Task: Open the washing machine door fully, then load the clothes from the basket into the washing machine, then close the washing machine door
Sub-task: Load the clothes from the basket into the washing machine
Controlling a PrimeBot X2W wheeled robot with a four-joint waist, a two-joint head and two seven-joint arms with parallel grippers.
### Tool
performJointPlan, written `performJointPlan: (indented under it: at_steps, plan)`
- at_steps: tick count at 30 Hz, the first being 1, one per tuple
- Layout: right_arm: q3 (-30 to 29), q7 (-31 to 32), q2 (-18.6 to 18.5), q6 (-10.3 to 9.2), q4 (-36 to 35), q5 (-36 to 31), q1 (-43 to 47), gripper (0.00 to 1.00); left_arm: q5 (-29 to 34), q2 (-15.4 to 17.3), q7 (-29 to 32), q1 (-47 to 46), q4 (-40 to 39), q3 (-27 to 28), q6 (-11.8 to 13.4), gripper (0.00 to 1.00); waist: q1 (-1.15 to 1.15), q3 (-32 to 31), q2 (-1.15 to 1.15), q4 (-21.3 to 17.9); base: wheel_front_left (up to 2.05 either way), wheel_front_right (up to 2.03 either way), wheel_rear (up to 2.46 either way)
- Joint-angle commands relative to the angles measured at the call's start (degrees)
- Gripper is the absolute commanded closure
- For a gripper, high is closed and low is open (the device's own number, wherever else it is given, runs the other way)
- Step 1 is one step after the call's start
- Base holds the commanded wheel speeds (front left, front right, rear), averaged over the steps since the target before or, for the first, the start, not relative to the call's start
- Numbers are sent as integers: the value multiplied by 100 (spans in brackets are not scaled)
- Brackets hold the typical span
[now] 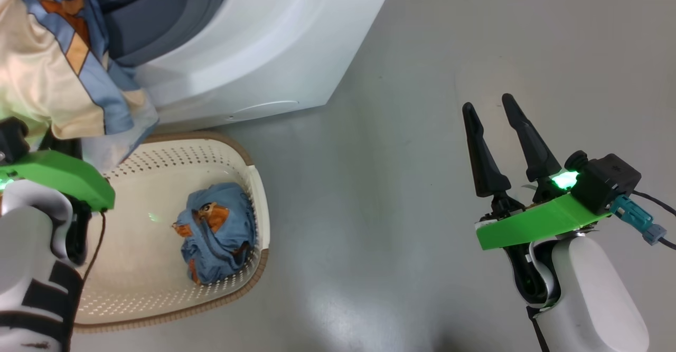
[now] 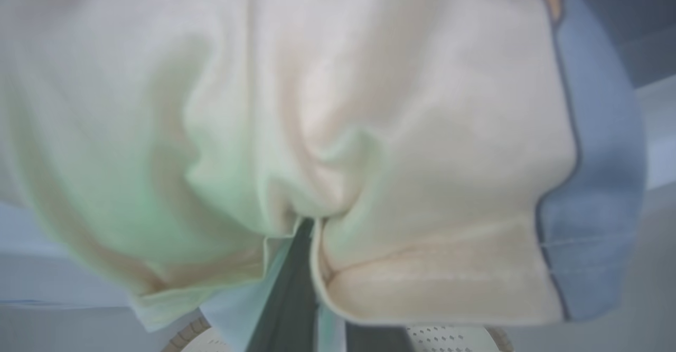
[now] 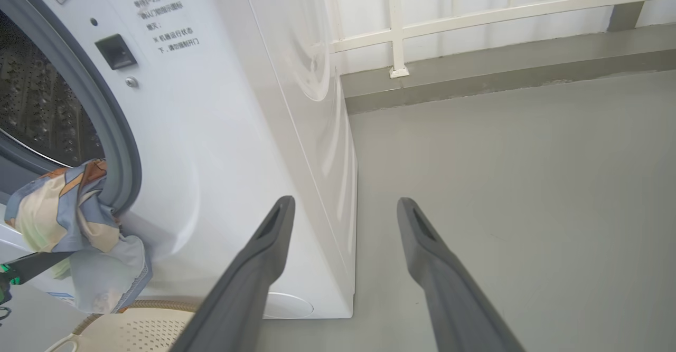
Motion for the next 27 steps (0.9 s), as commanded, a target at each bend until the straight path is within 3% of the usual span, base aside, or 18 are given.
performJointPlan:
  at_steps: [1,17,27]
  plan:
    - [120,-27,39,9,-106,-68,11,0,-30,268,-52,146,-216,113,-13,100,0,-25,0,34,0,0,0]
    - [93,-27,40,9,-77,-52,50,0,70,246,-53,866,-2189,509,6,100,0,-148,0,175,0,0,0]
    - [134,-27,43,9,-116,-17,-4,0,175,350,272,247,-2879,486,124,100,0,18,0,82,0,0,0]
